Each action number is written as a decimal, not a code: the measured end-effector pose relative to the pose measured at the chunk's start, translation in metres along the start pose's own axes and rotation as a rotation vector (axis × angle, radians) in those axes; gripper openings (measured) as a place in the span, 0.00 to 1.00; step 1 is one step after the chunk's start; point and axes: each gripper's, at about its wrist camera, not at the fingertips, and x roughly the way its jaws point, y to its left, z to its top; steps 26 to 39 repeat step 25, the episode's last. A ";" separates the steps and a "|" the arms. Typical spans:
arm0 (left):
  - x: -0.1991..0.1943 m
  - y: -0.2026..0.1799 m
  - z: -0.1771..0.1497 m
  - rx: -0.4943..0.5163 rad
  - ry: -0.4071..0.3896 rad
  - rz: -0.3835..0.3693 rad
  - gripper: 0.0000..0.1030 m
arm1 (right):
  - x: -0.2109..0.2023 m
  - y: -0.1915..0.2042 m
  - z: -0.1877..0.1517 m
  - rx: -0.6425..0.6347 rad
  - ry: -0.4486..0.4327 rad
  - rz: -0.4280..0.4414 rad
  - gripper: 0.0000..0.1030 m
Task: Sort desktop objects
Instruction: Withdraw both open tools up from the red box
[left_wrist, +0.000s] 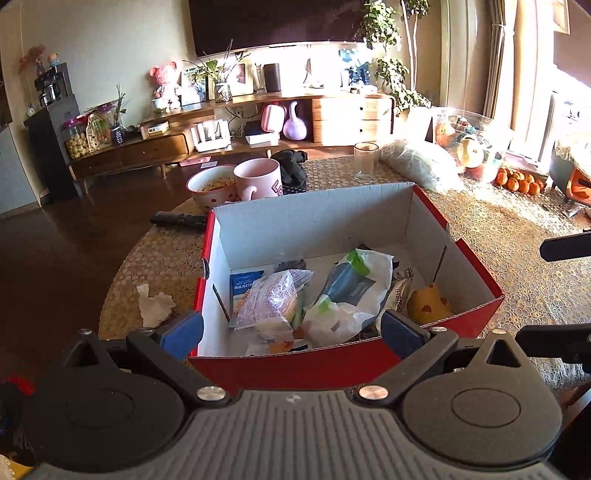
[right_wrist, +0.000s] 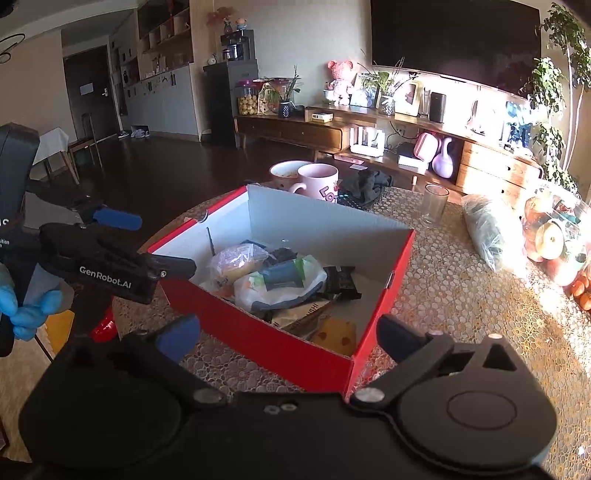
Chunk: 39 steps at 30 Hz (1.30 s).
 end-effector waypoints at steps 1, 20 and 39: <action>-0.001 0.000 0.000 -0.004 0.000 -0.006 1.00 | -0.001 0.000 0.000 0.002 -0.001 -0.001 1.00; -0.007 -0.008 -0.010 0.009 -0.001 0.043 1.00 | -0.007 -0.004 -0.003 0.013 0.006 -0.006 1.00; -0.009 -0.010 -0.013 0.005 0.001 0.025 1.00 | -0.010 -0.006 -0.006 0.021 0.008 -0.010 1.00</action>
